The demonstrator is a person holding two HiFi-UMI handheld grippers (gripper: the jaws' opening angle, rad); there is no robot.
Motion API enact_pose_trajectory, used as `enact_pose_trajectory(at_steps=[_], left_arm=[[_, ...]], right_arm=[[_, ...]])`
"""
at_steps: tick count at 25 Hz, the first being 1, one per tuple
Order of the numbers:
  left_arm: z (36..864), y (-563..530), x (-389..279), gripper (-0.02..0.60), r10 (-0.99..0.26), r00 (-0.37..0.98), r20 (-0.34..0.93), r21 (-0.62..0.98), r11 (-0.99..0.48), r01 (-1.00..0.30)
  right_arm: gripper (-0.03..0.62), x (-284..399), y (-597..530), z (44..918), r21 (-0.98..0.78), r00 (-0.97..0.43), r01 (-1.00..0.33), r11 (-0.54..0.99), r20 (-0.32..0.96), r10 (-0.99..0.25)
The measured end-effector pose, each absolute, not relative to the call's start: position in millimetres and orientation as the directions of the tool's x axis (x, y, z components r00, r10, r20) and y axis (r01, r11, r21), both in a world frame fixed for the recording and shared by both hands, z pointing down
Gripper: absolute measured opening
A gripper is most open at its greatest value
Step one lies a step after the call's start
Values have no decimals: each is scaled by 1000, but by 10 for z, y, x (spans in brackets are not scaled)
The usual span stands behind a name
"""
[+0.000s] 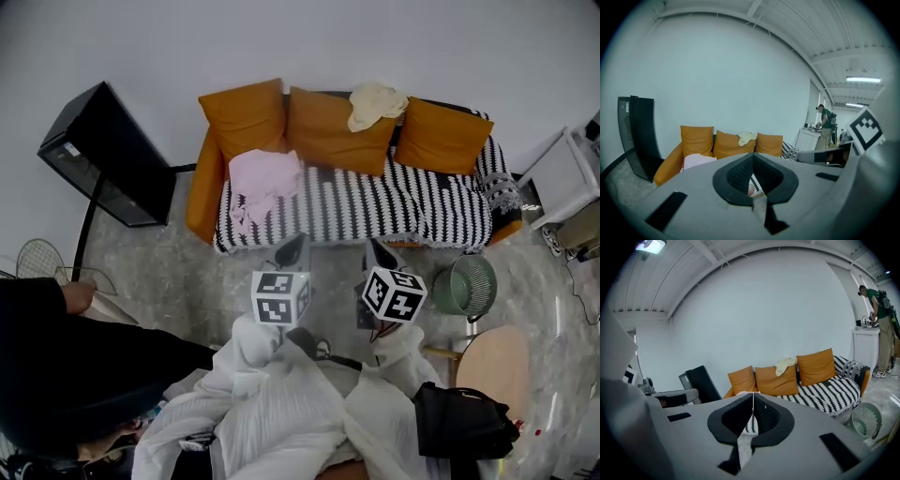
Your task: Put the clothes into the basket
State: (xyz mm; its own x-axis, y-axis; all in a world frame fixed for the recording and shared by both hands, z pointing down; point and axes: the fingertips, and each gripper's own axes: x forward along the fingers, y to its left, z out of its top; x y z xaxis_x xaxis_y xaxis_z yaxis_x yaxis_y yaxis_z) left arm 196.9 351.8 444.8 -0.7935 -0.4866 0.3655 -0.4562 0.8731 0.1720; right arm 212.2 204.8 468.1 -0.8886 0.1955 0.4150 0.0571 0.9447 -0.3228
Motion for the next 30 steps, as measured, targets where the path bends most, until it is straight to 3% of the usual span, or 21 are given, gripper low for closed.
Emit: enact_pose_trajectory(at_steps=[10,30], left_arm=[[4612,3624,1181,0,-453,-805,383,186,891,-413],[4719,4571,-1330,0,-378,-839,392,221,924,-313]], right_arm=[[25,1294,2103,4839,-315,-868,80,946,445,222],[25,-1275,3140,4792,-290,-829,191,938,465,313]])
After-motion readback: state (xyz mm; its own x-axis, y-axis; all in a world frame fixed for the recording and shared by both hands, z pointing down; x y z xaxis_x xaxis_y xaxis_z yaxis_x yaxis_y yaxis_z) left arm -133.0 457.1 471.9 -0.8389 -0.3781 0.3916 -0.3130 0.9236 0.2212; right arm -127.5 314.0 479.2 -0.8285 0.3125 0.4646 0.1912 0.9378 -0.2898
